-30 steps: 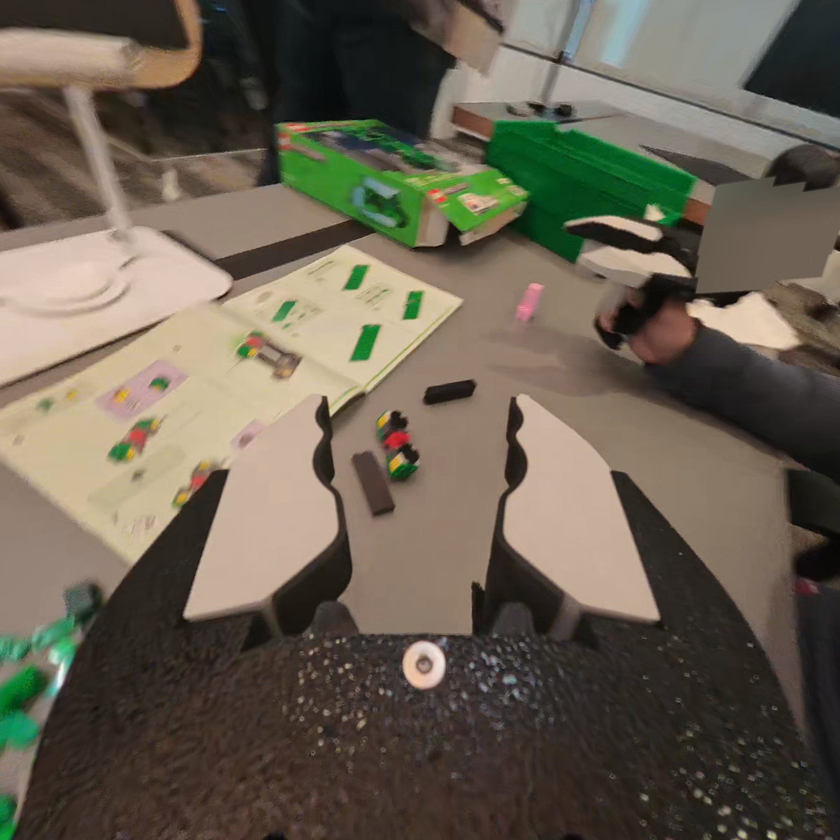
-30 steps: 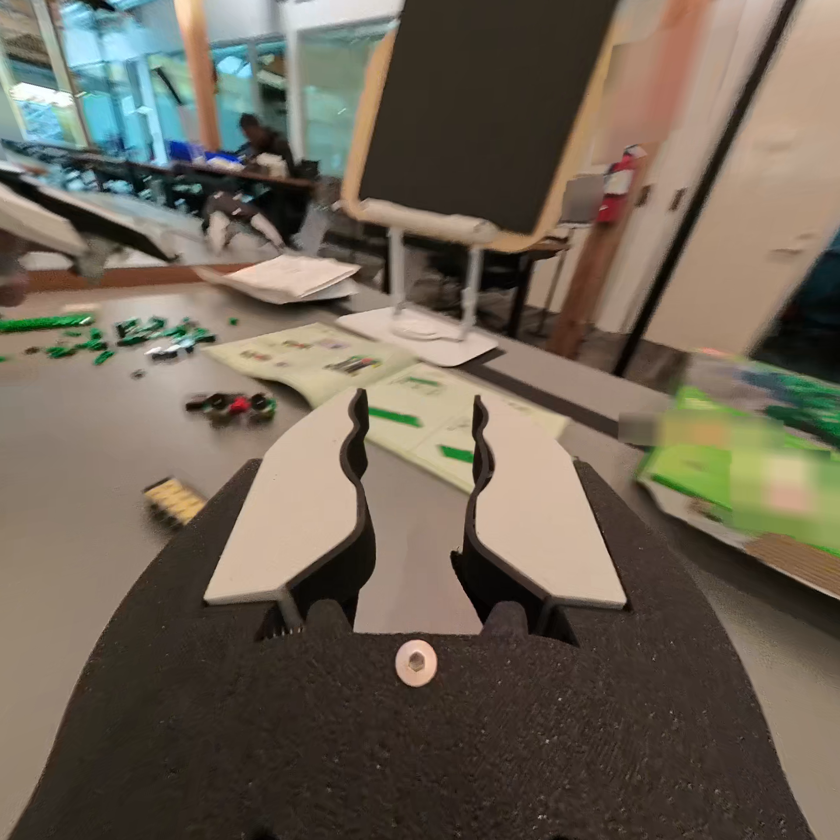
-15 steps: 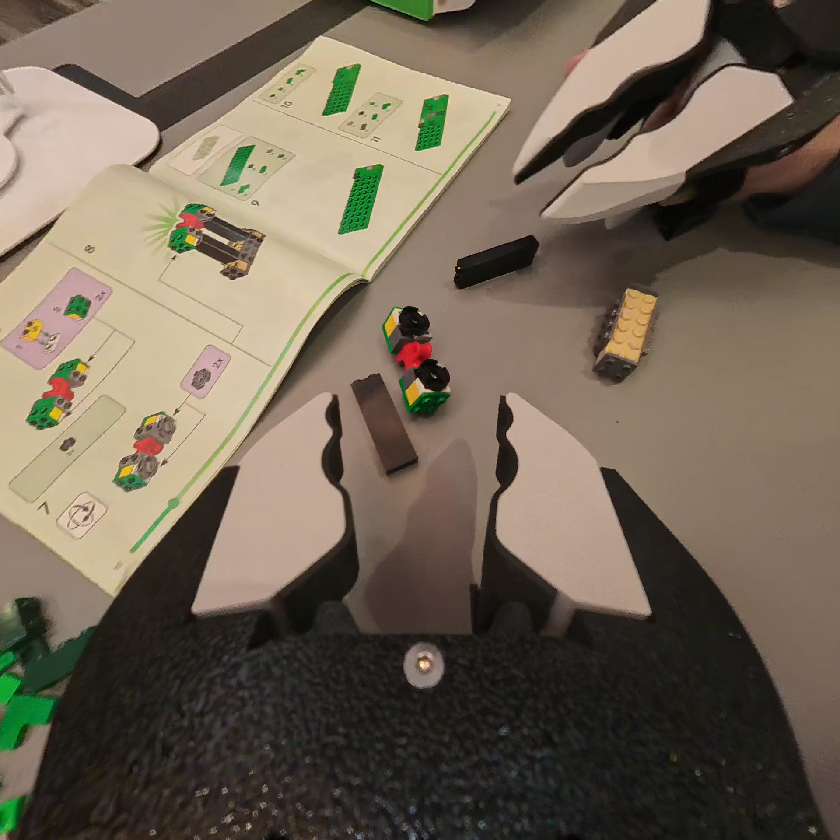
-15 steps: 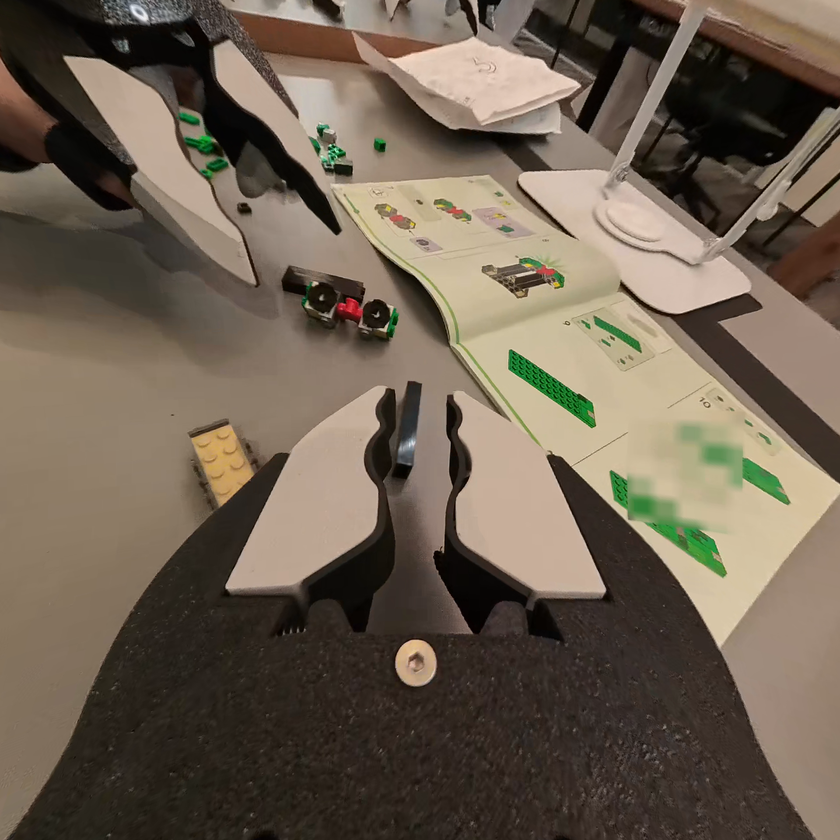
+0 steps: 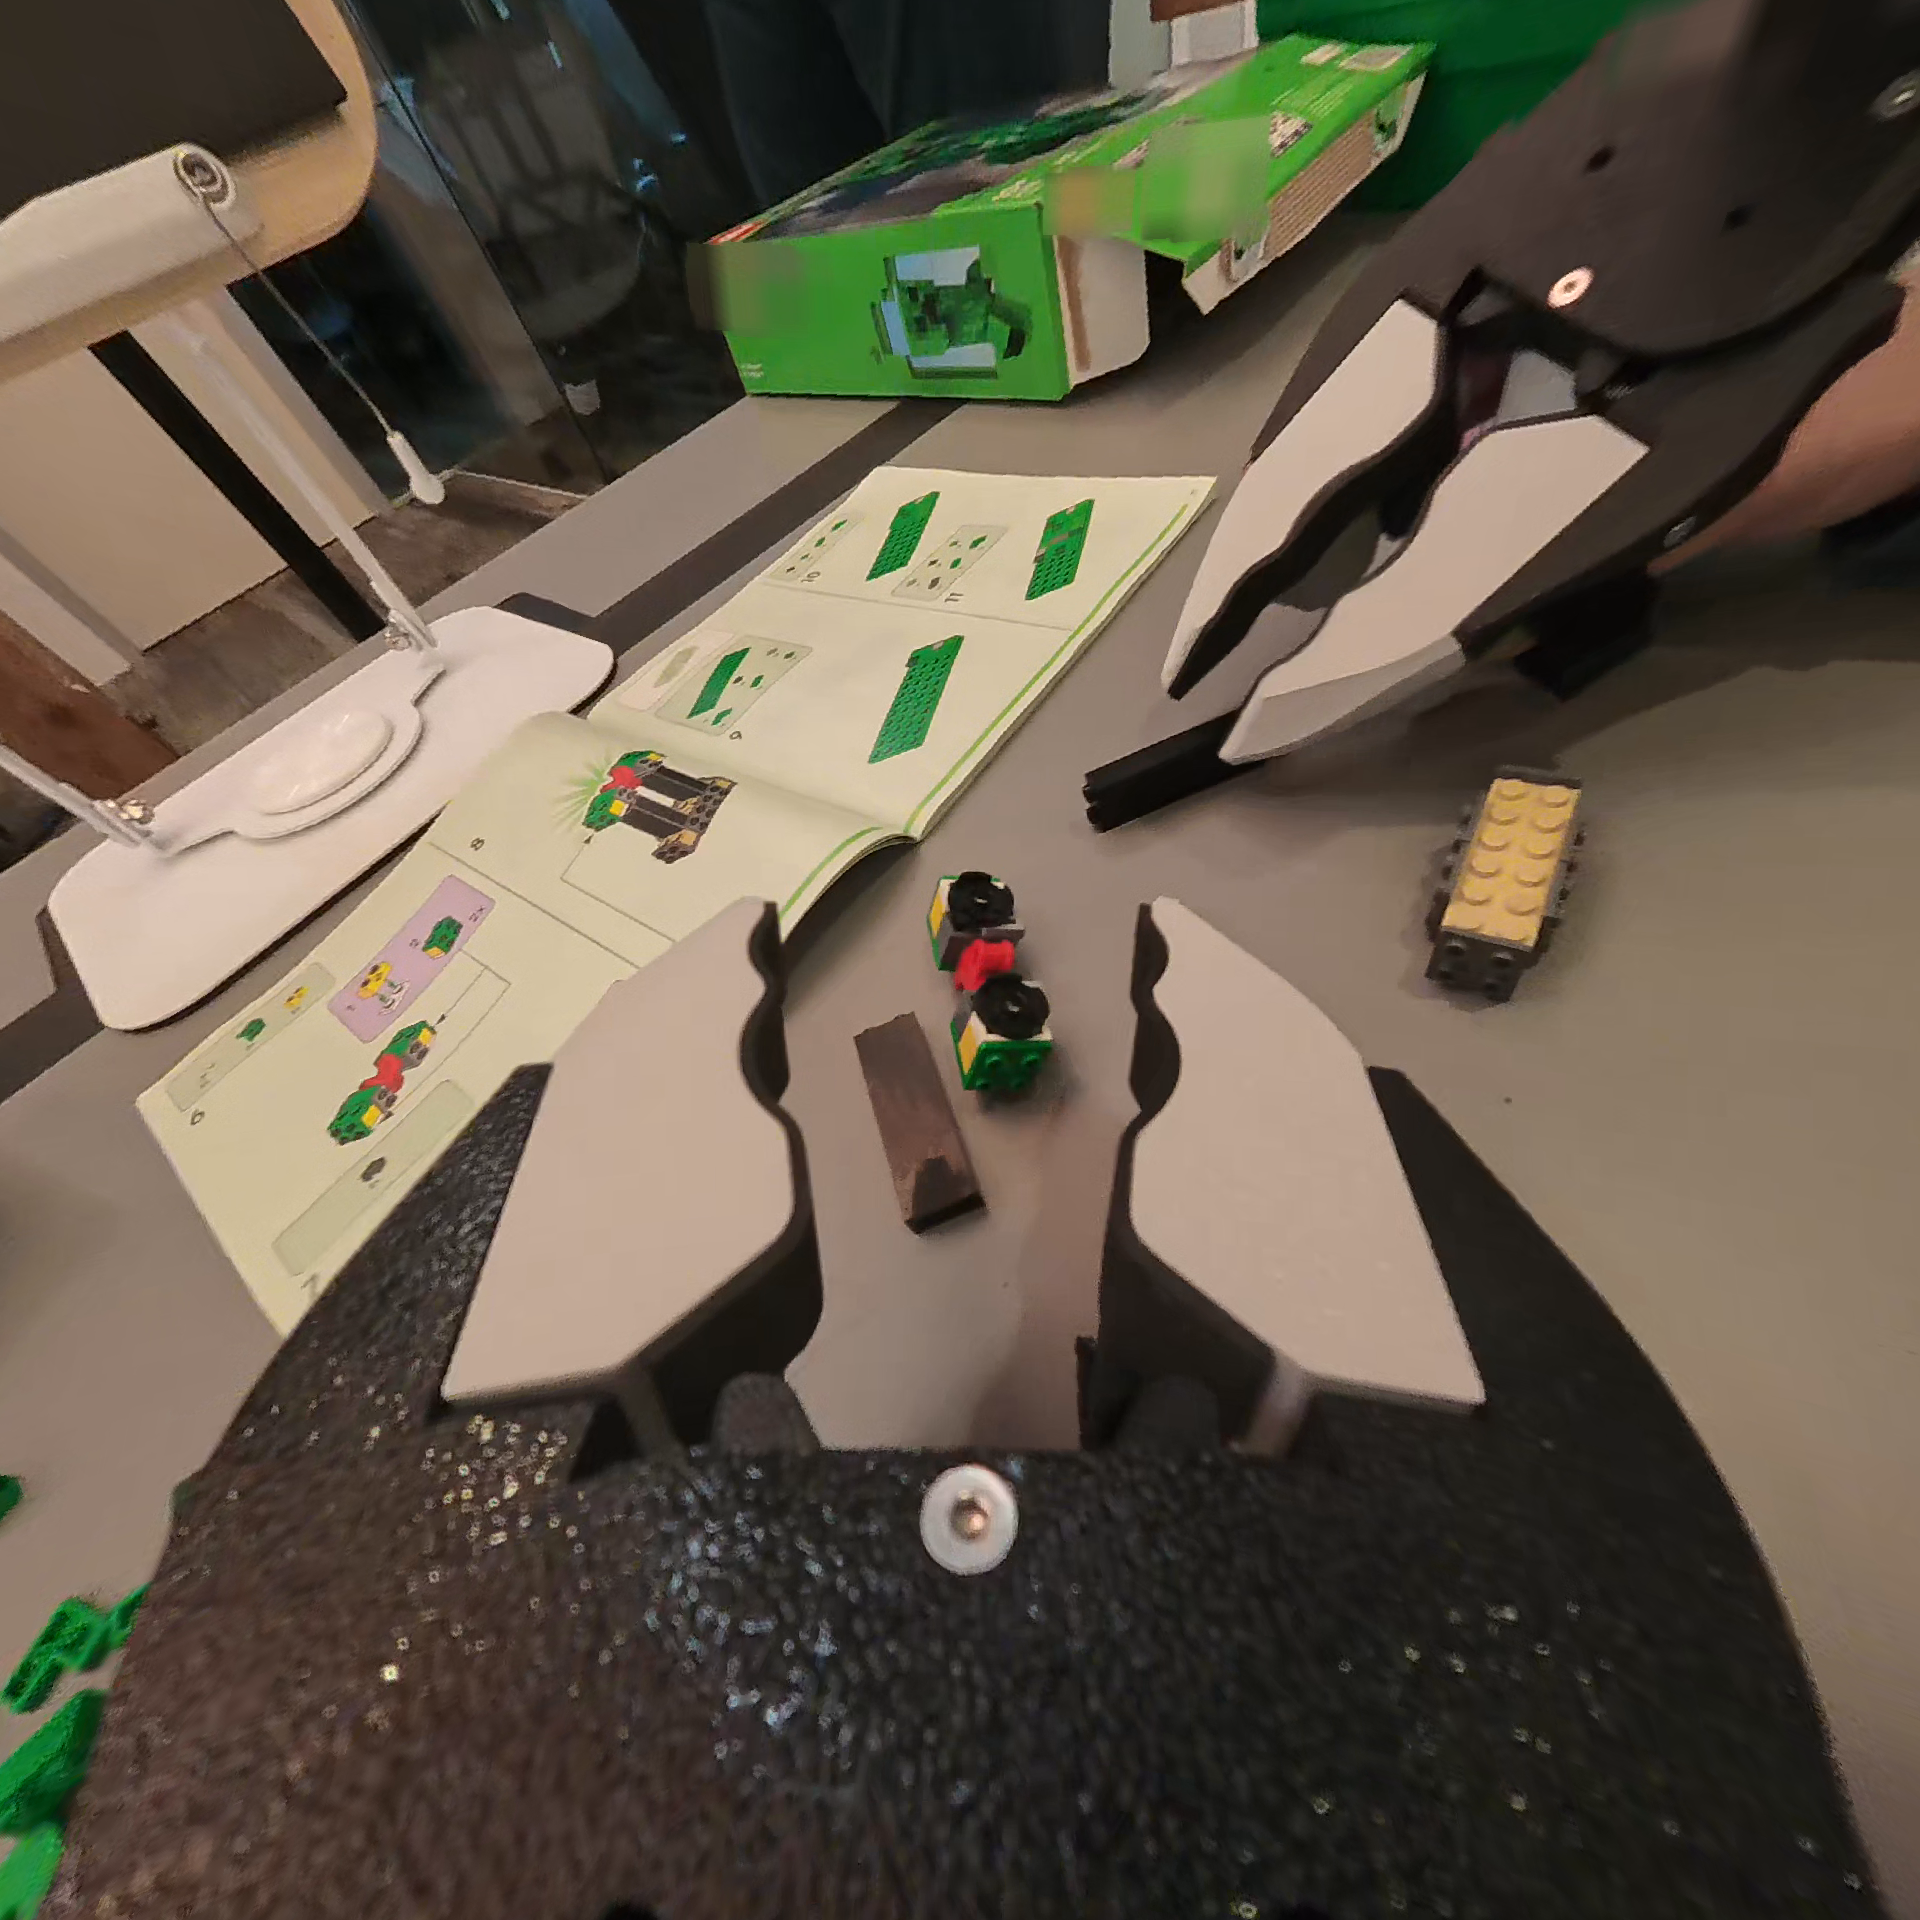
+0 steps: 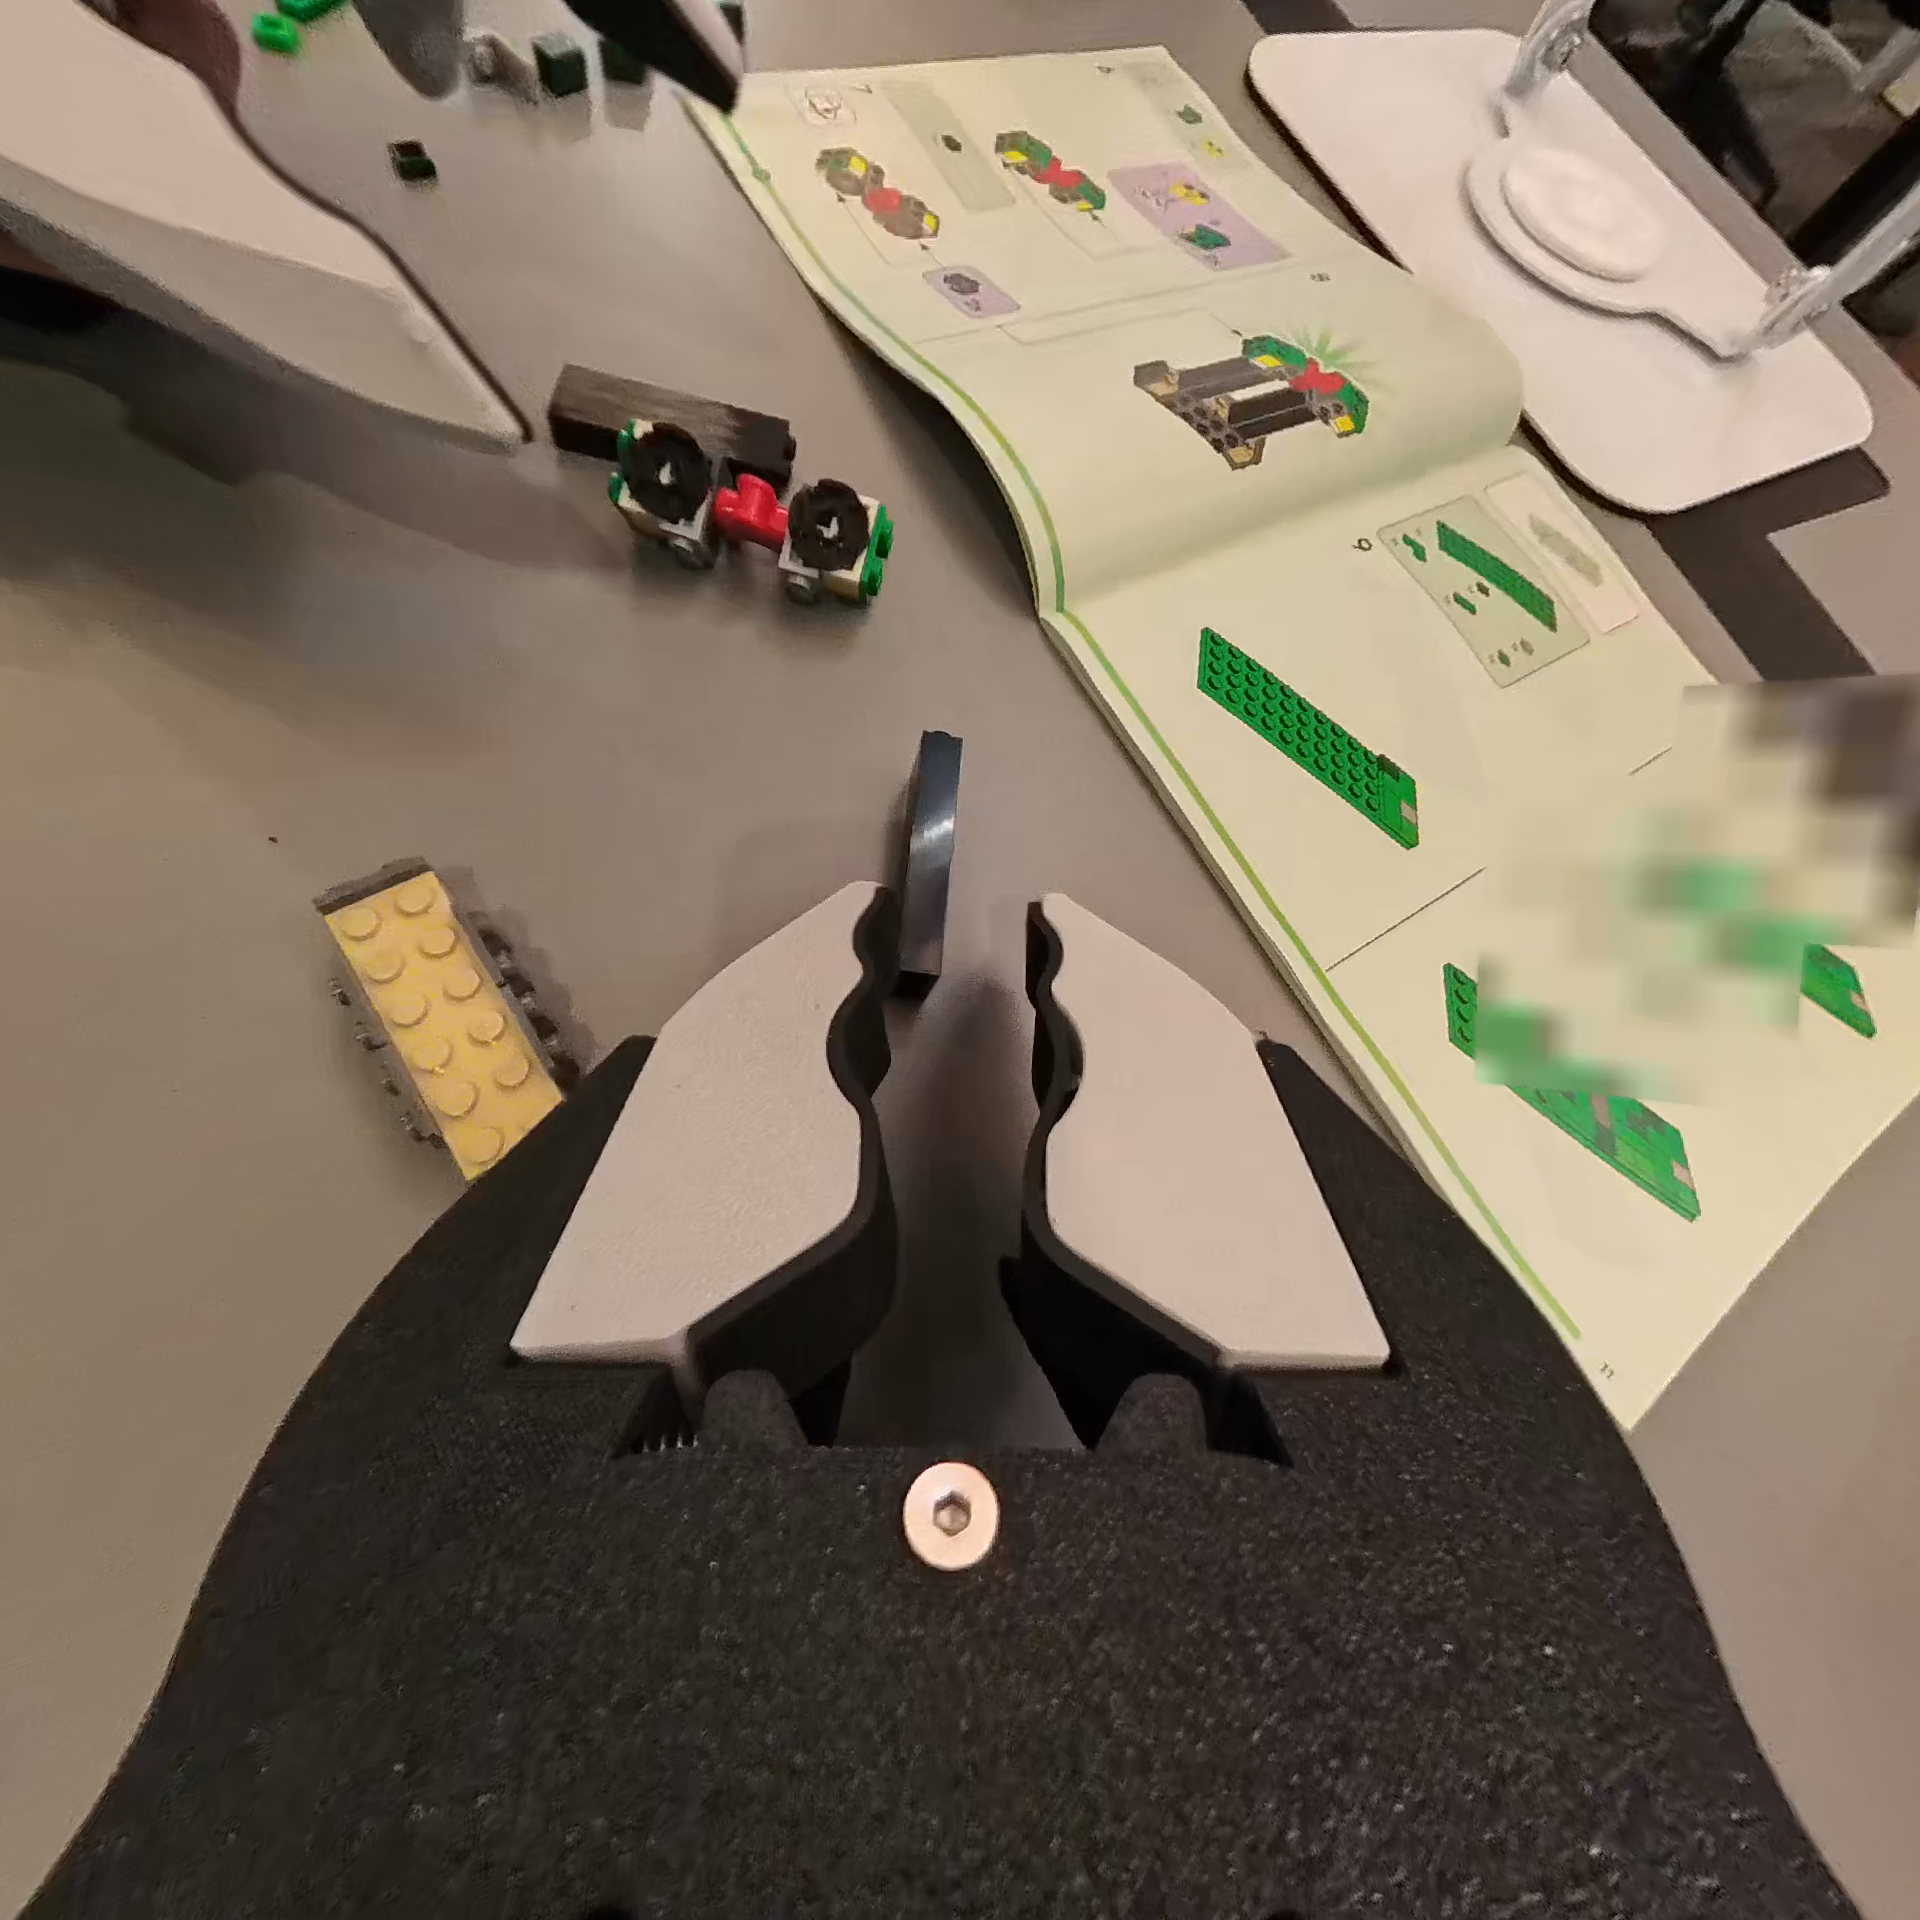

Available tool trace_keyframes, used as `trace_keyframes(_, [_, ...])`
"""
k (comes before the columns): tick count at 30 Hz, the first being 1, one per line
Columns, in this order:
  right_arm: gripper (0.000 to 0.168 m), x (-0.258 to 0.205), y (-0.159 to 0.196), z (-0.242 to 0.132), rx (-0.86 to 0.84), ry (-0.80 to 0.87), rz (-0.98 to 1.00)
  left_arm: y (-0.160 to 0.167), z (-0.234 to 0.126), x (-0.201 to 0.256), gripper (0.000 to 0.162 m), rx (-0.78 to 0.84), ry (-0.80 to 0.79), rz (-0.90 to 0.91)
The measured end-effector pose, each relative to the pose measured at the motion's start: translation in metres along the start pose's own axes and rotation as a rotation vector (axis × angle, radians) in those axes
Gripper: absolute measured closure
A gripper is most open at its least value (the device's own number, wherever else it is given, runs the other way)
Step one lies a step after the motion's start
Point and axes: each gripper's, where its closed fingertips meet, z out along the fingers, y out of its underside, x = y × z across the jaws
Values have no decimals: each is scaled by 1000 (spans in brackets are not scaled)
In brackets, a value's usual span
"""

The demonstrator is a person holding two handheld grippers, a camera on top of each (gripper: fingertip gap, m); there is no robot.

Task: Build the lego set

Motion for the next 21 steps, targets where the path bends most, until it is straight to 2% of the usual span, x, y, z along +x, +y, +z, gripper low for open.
trace_keyframes(3, [160,3,4,0,-24,-2,47,-6,-3,2,98,46,36,-38])
trace_keyframes(9, [160,4,4,-1,-19,-3,63,-18,-13,4,101,149,88,-111])
trace_keyframes(11, [160,9,-6,-8,67,65,18,-22,-15,6,101,174,97,-125])
trace_keyframes(15, [160,3,-48,-42,434,186,-191,-40,-15,15,104,260,122,-197])
trace_keyframes(18, [160,-3,-63,-56,521,295,-339,-55,-12,25,104,336,152,-282])
trace_keyframes(21, [160,-11,-71,-65,574,378,-458,-66,-8,22,101,445,127,-479])
